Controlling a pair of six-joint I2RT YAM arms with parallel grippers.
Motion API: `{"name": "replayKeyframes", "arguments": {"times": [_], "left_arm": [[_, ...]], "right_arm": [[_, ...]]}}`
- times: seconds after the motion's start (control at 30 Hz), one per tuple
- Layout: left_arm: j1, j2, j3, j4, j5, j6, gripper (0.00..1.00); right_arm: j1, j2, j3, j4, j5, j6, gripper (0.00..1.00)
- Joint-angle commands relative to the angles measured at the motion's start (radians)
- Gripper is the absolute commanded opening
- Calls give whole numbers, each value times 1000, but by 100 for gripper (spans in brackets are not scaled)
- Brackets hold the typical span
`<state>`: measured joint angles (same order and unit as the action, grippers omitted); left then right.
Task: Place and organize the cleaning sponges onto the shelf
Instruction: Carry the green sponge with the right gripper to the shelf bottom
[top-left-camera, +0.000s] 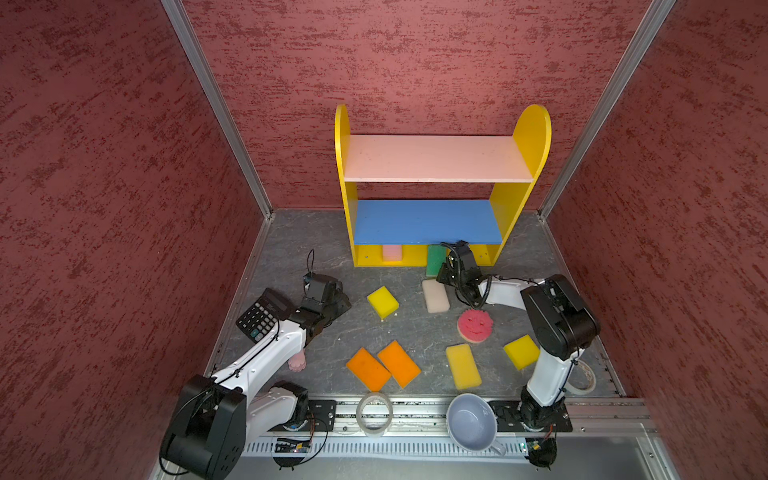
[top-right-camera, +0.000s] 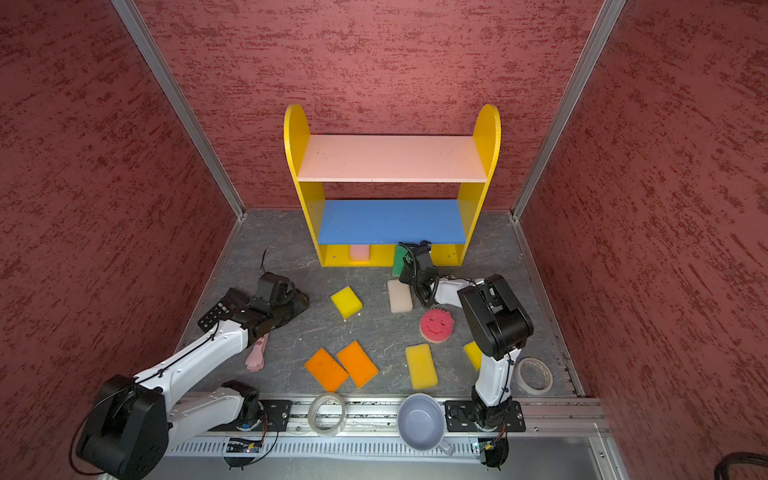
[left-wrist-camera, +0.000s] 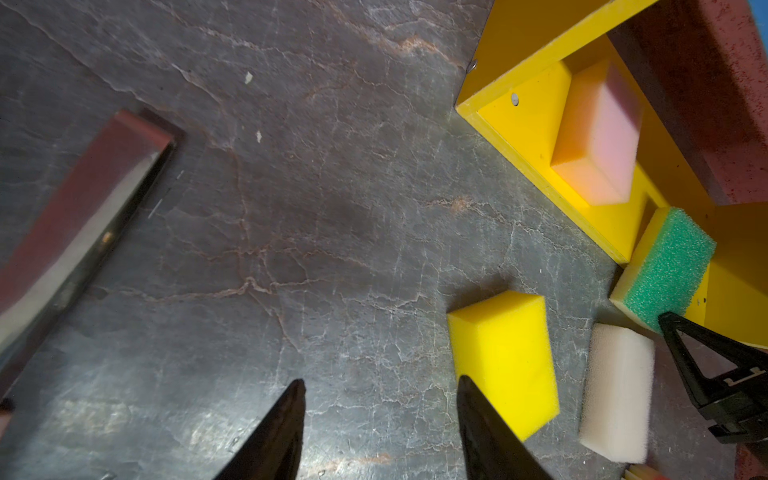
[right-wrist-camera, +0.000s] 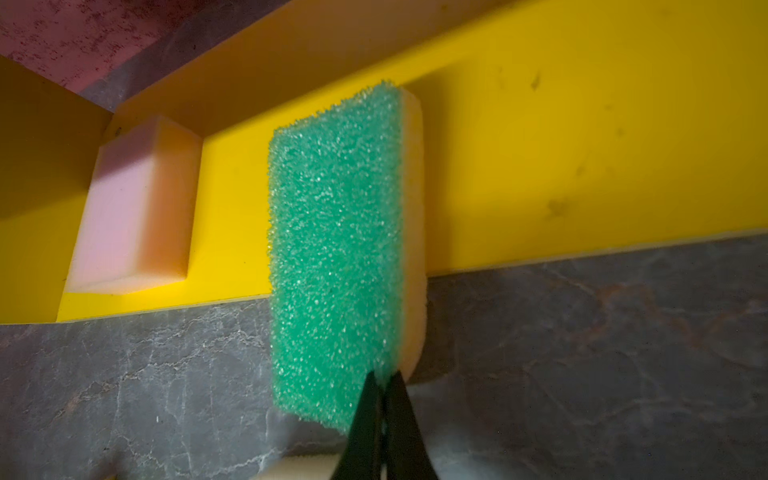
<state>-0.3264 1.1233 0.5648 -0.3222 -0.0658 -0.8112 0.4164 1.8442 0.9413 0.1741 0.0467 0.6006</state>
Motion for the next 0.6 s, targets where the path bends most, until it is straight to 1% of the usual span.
{"name": "replayKeyframes", "arguments": {"times": [0.0,0.17,0.27,0.57], "left_arm": [[8,6,24,7,-11,11,58],[13,9,20,21,-7,17,59],[13,11,16,30,2,13,58],[12,-5,5,23,8,10,58]], "right_arm": [[21,-41,-21,57,0,43,2],[44,-110,-100,62,5,75,2],[47,-129,-126,72,35,83,3],[47,-51,-65,193,136,14,4]]}}
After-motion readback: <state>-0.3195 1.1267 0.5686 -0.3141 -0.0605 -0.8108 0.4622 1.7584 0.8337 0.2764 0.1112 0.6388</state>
